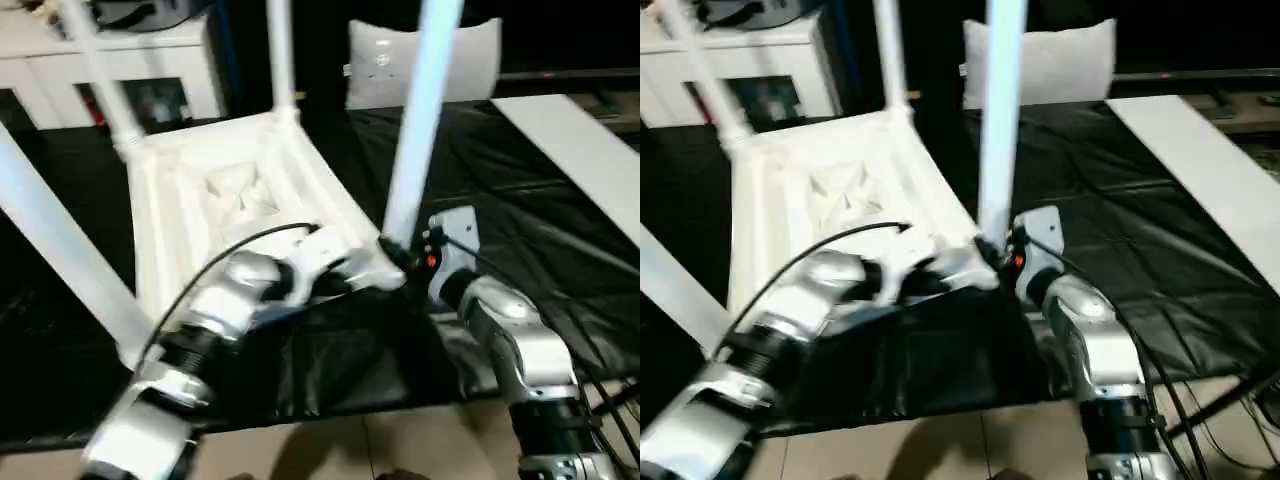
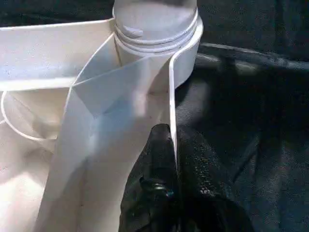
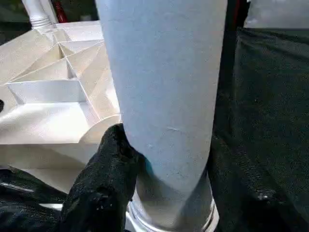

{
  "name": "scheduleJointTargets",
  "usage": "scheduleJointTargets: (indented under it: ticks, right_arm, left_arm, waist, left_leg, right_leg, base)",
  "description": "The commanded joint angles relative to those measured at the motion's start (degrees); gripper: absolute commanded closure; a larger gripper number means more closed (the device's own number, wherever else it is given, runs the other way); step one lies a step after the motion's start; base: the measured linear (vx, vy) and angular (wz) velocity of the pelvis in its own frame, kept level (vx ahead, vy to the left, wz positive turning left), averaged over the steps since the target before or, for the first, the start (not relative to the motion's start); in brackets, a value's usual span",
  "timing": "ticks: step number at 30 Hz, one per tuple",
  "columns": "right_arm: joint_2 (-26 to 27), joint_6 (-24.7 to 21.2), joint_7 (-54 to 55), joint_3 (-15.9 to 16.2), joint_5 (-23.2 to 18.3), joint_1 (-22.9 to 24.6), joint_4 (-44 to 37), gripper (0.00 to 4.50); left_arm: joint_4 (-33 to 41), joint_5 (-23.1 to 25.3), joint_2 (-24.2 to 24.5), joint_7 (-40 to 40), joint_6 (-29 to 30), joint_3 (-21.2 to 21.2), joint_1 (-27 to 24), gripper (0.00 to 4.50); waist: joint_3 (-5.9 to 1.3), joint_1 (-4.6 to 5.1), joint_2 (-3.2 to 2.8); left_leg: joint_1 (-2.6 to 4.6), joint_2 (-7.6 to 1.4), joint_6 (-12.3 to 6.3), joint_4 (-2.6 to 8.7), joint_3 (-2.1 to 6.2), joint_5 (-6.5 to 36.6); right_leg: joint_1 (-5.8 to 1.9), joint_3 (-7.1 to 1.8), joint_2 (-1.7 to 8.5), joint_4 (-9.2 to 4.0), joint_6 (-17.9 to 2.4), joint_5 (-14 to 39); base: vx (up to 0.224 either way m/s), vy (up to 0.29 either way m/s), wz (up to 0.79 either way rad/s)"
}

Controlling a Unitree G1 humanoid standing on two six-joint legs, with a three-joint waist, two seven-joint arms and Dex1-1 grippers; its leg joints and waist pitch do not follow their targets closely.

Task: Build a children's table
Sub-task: Rotate leg to tighten

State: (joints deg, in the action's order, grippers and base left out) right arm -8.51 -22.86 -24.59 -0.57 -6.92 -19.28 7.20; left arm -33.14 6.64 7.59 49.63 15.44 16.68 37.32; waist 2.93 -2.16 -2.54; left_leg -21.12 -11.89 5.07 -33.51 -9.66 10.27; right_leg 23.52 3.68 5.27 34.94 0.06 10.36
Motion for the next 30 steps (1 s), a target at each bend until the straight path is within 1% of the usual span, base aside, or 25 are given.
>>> scheduleJointTargets:
  ticks: [1,2,3,4,5,7,8,9,10,12,13,14,15,16,17,18,20,21,22,23,25,26,27,28,30]
  right_arm:
    - [1.42,0.54,-0.93,3.16,-0.41,0.07,0.12,1.83]
    - [1.45,1.01,-1.02,2.84,-0.96,0.31,-0.01,1.83]
    - [0.33,2.77,-3.29,2.38,-2.29,0.80,0.08,1.79]
    - [-0.50,3.81,-4.44,1.59,-3.03,0.83,0.63,1.79]
    - [-1.03,4.39,-5.12,1.02,-3.50,0.78,1.07,1.66]
    - [-2.98,5.44,-8.85,0.38,-4.54,0.56,1.98,1.43]
    - [-3.77,5.55,-10.29,0.35,-4.80,0.52,2.11,1.43]
    - [-5.37,5.74,-13.62,0.29,-5.27,0.50,2.23,1.27]
    - [-6.67,5.83,-15.95,0.47,-5.58,0.54,2.18,1.13]
    - [-9.37,5.72,-20.52,1.23,-6.07,0.66,1.98,0.98]
    - [-12.09,6.12,-25.04,2.06,-6.56,0.84,1.91,0.92]
    - [-13.53,5.95,-27.75,2.48,-7.18,0.93,1.79,0.82]
    - [-13.53,5.95,-27.75,2.48,-7.18,0.93,1.79,0.70]
    - [-15.62,5.76,-31.57,3.27,-8.17,0.99,1.73,0.61]
    - [-16.59,5.70,-33.37,3.72,-8.60,1.02,1.65,0.61]
    - [-18.71,5.19,-38.08,4.66,-9.92,1.09,1.26,0.61]
    - [-19.65,5.29,-40.30,5.19,-10.31,1.00,1.21,0.61]
    - [-20.55,5.12,-43.13,5.72,-10.90,0.80,1.30,0.61]
    - [-20.86,5.00,-44.22,6.07,-11.09,0.74,1.33,0.61]
    - [-21.37,4.96,-45.92,6.66,-11.33,0.65,1.43,0.61]
    - [-22.15,5.77,-48.40,8.00,-11.11,0.57,1.82,0.87]
    - [-22.39,6.14,-49.24,8.42,-11.04,0.49,2.06,0.98]
    - [-22.58,6.27,-50.25,8.94,-11.19,0.29,2.39,0.98]
    - [-22.68,6.38,-50.95,9.39,-11.26,0.08,2.65,1.07]
    - [-22.78,6.14,-52.15,9.94,-11.47,-0.20,2.85,1.39]
  left_arm:
    - [3.70,-1.04,-2.00,0.15,-1.26,0.77,0.35,4.50]
    - [3.88,-0.91,-1.59,0.25,-1.46,0.82,0.29,4.50]
    - [3.47,-0.99,-0.26,1.13,-3.00,0.75,0.38,4.50]
    - [2.96,-0.99,0.63,1.79,-4.64,0.76,0.38,4.50]
    - [2.57,-0.98,1.18,2.21,-5.75,0.77,0.42,4.50]
    - [1.99,-1.30,2.46,4.34,-7.18,0.91,0.24,4.50]
    - [1.76,-1.38,2.94,5.21,-7.84,1.01,0.19,4.50]
    - [1.43,-1.70,3.96,7.07,-8.84,1.20,0.03,4.50]
    - [1.15,-1.95,4.65,8.46,-9.37,1.30,-0.01,4.50]
    - [0.89,-2.60,6.00,12.05,-10.98,1.64,-0.20,4.50]
    - [0.55,-3.10,7.32,15.36,-11.95,2.09,-0.28,4.50]
    - [0.22,-3.33,8.10,17.36,-13.40,2.49,-0.24,4.50]
    - [0.22,-3.33,8.10,17.36,-13.40,2.49,-0.24,4.50]
    - [-0.50,-3.58,9.17,19.87,-15.22,3.06,-0.04,4.50]
    - [-0.90,-3.61,9.69,20.93,-15.85,3.32,0.10,4.50]
    - [-1.72,-3.59,11.23,24.63,-18.01,4.30,0.49,4.50]
    - [-2.18,-3.61,11.96,26.42,-18.87,4.67,0.75,4.50]
    - [-2.84,-3.80,12.68,28.68,-20.28,5.01,1.11,4.50]
    - [-3.02,-3.83,12.99,29.59,-20.83,5.22,1.23,4.50]
    - [-3.31,-3.86,13.46,31.00,-21.66,5.56,1.43,4.50]
    - [-3.39,-3.82,14.30,33.46,-23.13,6.37,1.68,4.50]
    - [-3.55,-3.87,14.54,34.42,-23.76,6.57,1.79,4.50]
    - [-3.51,-3.95,14.83,35.95,-24.42,6.93,1.90,4.50]
    - [-3.41,-3.94,15.07,37.10,-25.01,7.31,1.97,4.50]
    - [-3.34,-4.06,15.22,38.59,-25.72,7.70,2.03,4.50]
  waist:
    - [-4.21,-0.43,0.86]
    - [-4.19,-0.41,0.87]
    - [-4.07,-0.40,0.67]
    - [-4.05,-0.39,0.74]
    - [-4.02,-0.45,0.50]
    - [-4.02,-0.37,0.61]
    - [-4.02,-0.37,0.61]
    - [-4.05,-0.50,0.56]
    - [-4.04,-0.48,0.69]
    - [-4.08,-0.77,0.57]
    - [-4.11,-1.01,0.66]
    - [-4.13,-1.33,0.65]
    - [-4.15,-1.52,0.65]
    - [-4.14,-1.80,0.56]
    - [-4.14,-1.82,0.62]
    - [-4.11,-1.97,0.57]
    - [-4.07,-2.39,0.51]
    - [-4.05,-2.88,0.45]
    - [-4.06,-3.08,0.40]
    - [-4.08,-3.20,0.61]
    - [-4.04,-3.43,0.50]
    - [-4.07,-3.55,0.75]
    - [-4.09,-3.75,0.61]
    - [-4.12,-3.84,0.87]
    - [-4.13,-4.09,0.74]
  left_leg:
    - [-0.23,-0.08,-4.04,3.16,-0.33,6.54]
    - [-0.23,-0.09,-4.13,3.14,-0.34,6.80]
    - [-0.10,-0.10,-4.03,3.22,-0.35,8.36]
    - [-0.05,-0.13,-3.91,3.26,-0.35,9.27]
    - [0.00,-0.15,-3.82,3.30,-0.28,9.78]
    - [-0.07,-0.19,-3.78,3.29,-0.30,10.55]
    - [-0.07,-0.19,-3.78,3.29,-0.30,10.55]
    - [0.00,-0.25,-4.02,3.24,-0.29,10.53]
    - [-0.05,-0.21,-4.21,3.23,-0.32,10.44]
    - [0.05,-0.36,-4.47,3.16,-0.34,9.96]
    - [0.09,-0.39,-4.68,3.13,-0.37,9.85]
    - [0.10,-0.40,-5.05,3.09,-0.37,9.59]
    - [0.15,-0.53,-5.26,3.04,-0.44,9.32]
    - [0.16,-0.47,-5.41,3.01,-0.40,9.46]
    - [0.13,-0.58,-5.39,3.05,-0.41,9.60]
    - [0.13,-0.59,-5.33,3.05,-0.40,9.51]
    - [0.25,-0.79,-5.34,3.06,-0.50,10.27]
    - [0.44,-0.83,-5.00,3.08,-0.54,11.02]
    - [0.54,-0.90,-4.80,3.10,-0.54,11.25]
    - [0.48,-0.87,-4.56,3.15,-0.51,11.45]
    - [0.49,-1.01,-4.28,3.23,-0.48,11.43]
    - [0.52,-1.02,-4.09,3.25,-0.50,11.57]
    - [0.51,-1.05,-3.97,3.25,-0.49,11.32]
    - [0.51,-1.02,-4.01,3.21,-0.51,11.10]
    - [0.46,-1.02,-3.95,3.21,-0.53,10.63]
  right_leg:
    - [-3.80,-1.95,1.89,-4.01,-12.95,5.69]
    - [-3.80,-1.95,1.88,-4.04,-12.98,5.76]
    - [-3.71,-1.90,1.91,-4.31,-12.78,7.48]
    - [-3.74,-1.90,1.91,-4.38,-12.60,8.45]
    - [-3.76,-1.88,1.98,-4.46,-12.50,9.13]
    - [-3.77,-1.89,1.97,-4.47,-12.45,9.70]
    - [-3.77,-1.89,1.97,-4.47,-12.45,9.70]
    - [-3.72,-1.91,1.97,-4.42,-12.60,9.17]
    - [-3.78,-1.89,1.88,-4.40,-12.69,8.87]
    - [-3.66,-1.95,1.94,-4.24,-13.23,7.86]
    - [-3.73,-1.95,1.96,-4.14,-13.61,7.30]
    - [-3.81,-1.98,1.99,-4.07,-13.88,6.80]
    - [-3.72,-2.04,2.00,-3.89,-14.21,5.95]
    - [-3.72,-1.92,2.00,-3.90,-14.42,6.02]
    - [-3.79,-1.91,1.99,-3.82,-14.46,6.05]
    - [-3.75,-1.88,2.03,-3.82,-14.43,6.18]
    - [-3.65,-1.91,2.09,-3.84,-14.52,7.13]
    - [-3.48,-1.88,2.11,-3.92,-14.57,8.03]
    - [-3.41,-1.92,2.18,-3.92,-14.61,8.32]
    - [-3.53,-1.91,2.18,-3.86,-14.68,8.61]
    - [-3.40,-1.94,2.24,-3.81,-14.62,8.66]
    - [-3.41,-1.96,2.28,-3.83,-14.61,8.85]
    - [-3.38,-1.99,2.35,-3.75,-14.61,8.91]
    - [-3.41,-1.99,2.33,-3.77,-14.55,8.89]
    - [-3.39,-2.03,2.39,-3.70,-14.45,8.97]
  base:
    - [0.000,0.000,0.00]
    - [0.000,0.000,0.00]
    - [0.000,0.000,0.00]
    - [0.000,0.000,0.00]
    - [0.000,0.000,0.00]
    - [0.000,0.000,0.00]
    - [0.000,0.000,0.00]
    - [0.000,0.000,0.00]
    - [0.000,0.000,0.00]
    - [0.000,0.000,0.00]
    - [0.000,0.000,0.00]
    - [0.000,0.000,0.00]
    - [0.000,0.000,0.00]
    - [0.000,0.000,0.00]
    - [0.000,0.000,0.00]
    - [0.000,0.000,0.00]
    - [0.000,0.000,0.00]
    - [0.000,0.000,0.00]
    - [0.000,0.000,0.00]
    - [0.000,0.000,0.00]
    - [0.000,0.000,0.00]
    - [0.000,0.000,0.00]
    - [0.000,0.000,0.00]
    - [0.000,0.000,0.00]
    - [0.000,0.000,0.00]
